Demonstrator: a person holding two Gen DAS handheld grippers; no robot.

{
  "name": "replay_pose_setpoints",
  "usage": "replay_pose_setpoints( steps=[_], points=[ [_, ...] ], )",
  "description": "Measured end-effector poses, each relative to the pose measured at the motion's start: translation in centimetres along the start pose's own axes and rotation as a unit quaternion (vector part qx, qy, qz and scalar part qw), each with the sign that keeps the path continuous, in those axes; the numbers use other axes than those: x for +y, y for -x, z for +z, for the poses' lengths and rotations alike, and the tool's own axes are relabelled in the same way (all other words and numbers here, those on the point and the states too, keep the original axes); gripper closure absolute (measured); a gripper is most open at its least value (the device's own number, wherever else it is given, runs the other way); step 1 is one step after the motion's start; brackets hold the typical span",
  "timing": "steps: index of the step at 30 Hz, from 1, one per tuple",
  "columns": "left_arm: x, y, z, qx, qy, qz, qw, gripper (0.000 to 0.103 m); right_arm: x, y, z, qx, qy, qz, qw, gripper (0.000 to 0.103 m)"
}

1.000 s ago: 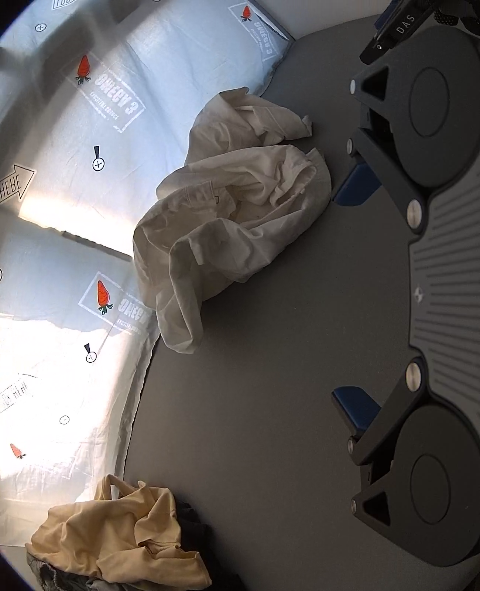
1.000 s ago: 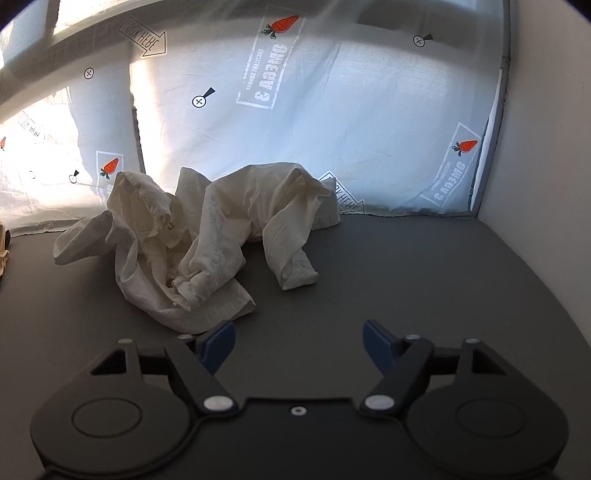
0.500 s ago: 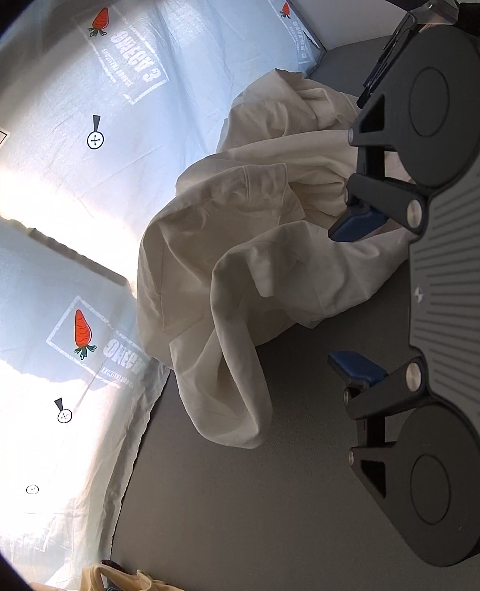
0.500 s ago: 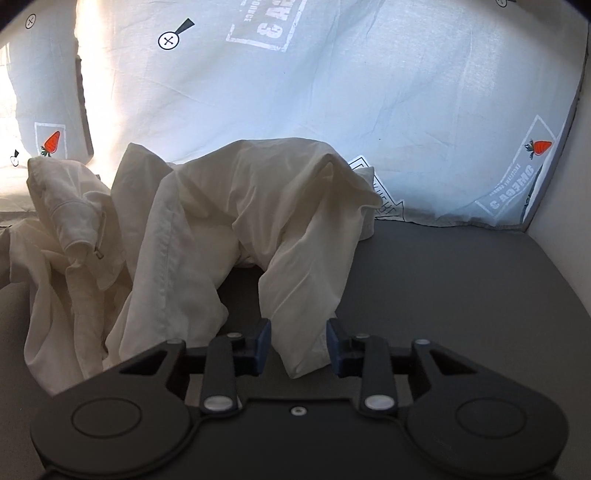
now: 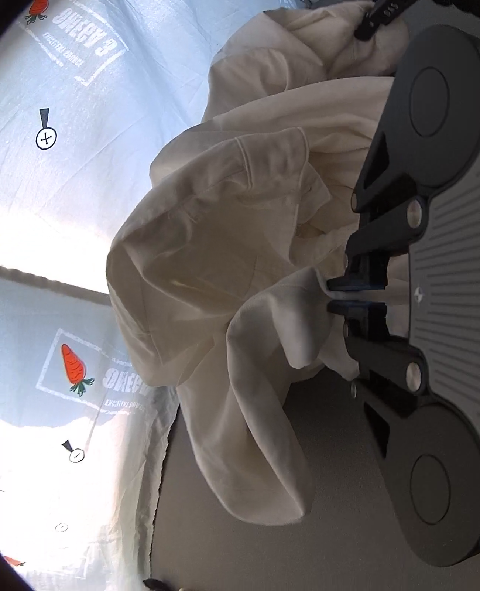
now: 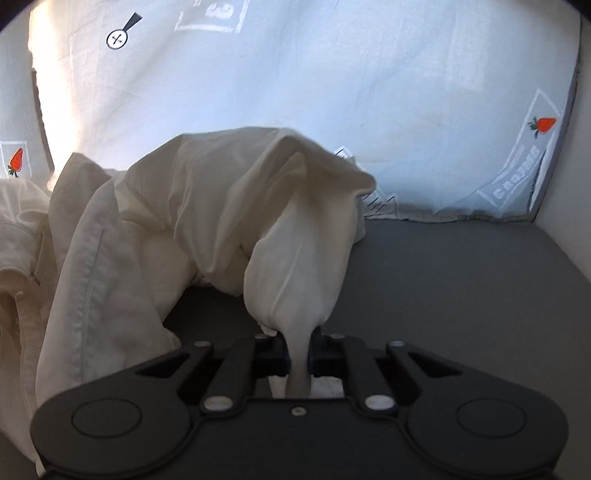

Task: Fold clothes
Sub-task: 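Reach both grippers into the white shirt and close on its fabric, then lift the white shirt with both grippers and shake it out above the table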

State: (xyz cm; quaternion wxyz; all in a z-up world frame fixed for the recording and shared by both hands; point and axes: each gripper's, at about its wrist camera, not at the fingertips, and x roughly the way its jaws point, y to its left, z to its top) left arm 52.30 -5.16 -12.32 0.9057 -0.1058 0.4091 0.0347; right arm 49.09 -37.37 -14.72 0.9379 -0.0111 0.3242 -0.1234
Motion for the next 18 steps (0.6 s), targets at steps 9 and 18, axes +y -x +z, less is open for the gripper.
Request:
replay_pose_setpoints(
  steps=[9,18],
  points=[
    [7.5,8.8,-2.4,-0.047,0.051,0.111,0.9914,0.103,-15.0,10.9,1.2,-0.131,-0.038,-0.229,0.964,0.097],
    [12.9,15.6,-5.3,-0.064,0.101,0.141,0.9829,0.102,-20.6,10.5,-5.0,0.042,-0.074,-0.262,0.961,0.081]
  ],
)
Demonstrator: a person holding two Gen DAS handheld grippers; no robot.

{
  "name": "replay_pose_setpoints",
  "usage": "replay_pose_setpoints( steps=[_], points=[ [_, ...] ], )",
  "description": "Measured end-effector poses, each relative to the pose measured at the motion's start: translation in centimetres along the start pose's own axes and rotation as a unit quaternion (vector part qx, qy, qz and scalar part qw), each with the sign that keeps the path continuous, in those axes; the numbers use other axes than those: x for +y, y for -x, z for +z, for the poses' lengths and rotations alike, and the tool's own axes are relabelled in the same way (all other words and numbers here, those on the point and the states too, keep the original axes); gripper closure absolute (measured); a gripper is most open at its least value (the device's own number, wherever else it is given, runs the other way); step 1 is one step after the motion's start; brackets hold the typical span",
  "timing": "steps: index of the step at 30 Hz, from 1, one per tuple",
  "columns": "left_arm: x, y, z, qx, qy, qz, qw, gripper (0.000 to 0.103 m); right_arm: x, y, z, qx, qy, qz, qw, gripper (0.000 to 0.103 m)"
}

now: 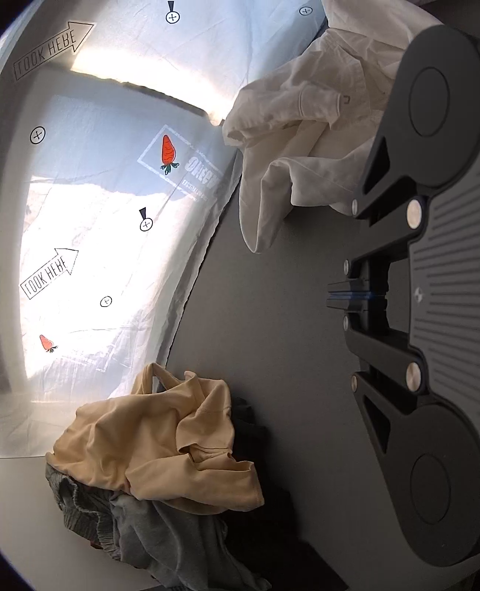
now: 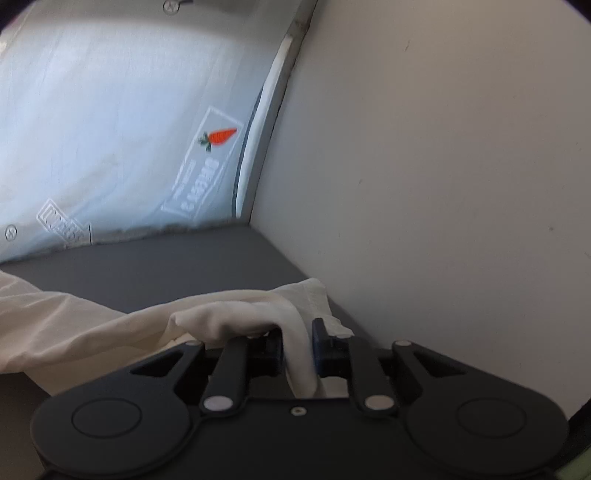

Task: Fold clothes
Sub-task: 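Lift the white shirt with both grippers and shake it out above the table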

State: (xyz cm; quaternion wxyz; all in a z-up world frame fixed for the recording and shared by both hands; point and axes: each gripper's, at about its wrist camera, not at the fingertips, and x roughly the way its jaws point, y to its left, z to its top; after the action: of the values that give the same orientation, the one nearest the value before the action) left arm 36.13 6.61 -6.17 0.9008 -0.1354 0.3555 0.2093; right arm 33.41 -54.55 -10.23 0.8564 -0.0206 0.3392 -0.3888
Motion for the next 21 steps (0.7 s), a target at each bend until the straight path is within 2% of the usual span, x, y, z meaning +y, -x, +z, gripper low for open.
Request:
replay_pose_setpoints(
  steps=[2,3,5,6,7,8,11,14,16,18,21],
  points=[
    [-1.1,0.4,-1.2,0.011,-0.009,-0.032,0.9994,0.100,1.1,-0.3,-1.7,0.034,-0.010,0.019,0.999,0.074],
    [-1.9,0.4,-2.0,0.026,-0.007,-0.055,0.9982,0.099,1.7,-0.2,-2.2,0.042,-0.020,0.032,0.998,0.064],
    [-3.6,0.1,-3.6,0.061,0.001,-0.105,0.9926,0.092,3.0,-0.1,-2.8,0.050,-0.041,0.064,0.996,0.058],
    [-4.7,-0.1,-4.2,0.078,0.005,-0.131,0.9883,0.090,3.6,0.0,-2.9,0.052,-0.047,0.083,0.994,0.049],
    [-5.7,-0.4,-4.8,0.095,0.009,-0.158,0.9829,0.086,4.1,-0.2,-2.7,0.053,-0.055,0.100,0.992,0.039],
    [-6.8,-0.7,-5.4,0.111,0.012,-0.184,0.9765,0.082,4.4,-0.3,-2.6,0.051,-0.066,0.111,0.990,0.023],
    [-9.8,-1.8,-6.7,0.157,0.023,-0.251,0.9549,0.071,4.3,-0.3,-2.5,0.046,-0.105,0.130,0.985,0.018],
    [-11.6,-3.7,-7.7,0.217,0.082,-0.298,0.9258,0.060,3.4,-1.2,-2.6,0.049,-0.147,0.147,0.977,0.015],
    [-12.2,-4.9,-8.2,0.246,0.119,-0.309,0.9110,0.058,2.6,-1.7,-3.0,0.052,-0.180,0.162,0.969,0.014],
    [-12.9,-5.7,-8.5,0.260,0.133,-0.301,0.9076,0.054,1.7,-2.0,-3.5,0.055,-0.218,0.180,0.958,0.011],
    [-13.3,-6.6,-8.7,0.274,0.145,-0.275,0.9099,0.044,0.4,-2.5,-4.4,0.068,-0.276,0.204,0.937,0.010]
  ],
)
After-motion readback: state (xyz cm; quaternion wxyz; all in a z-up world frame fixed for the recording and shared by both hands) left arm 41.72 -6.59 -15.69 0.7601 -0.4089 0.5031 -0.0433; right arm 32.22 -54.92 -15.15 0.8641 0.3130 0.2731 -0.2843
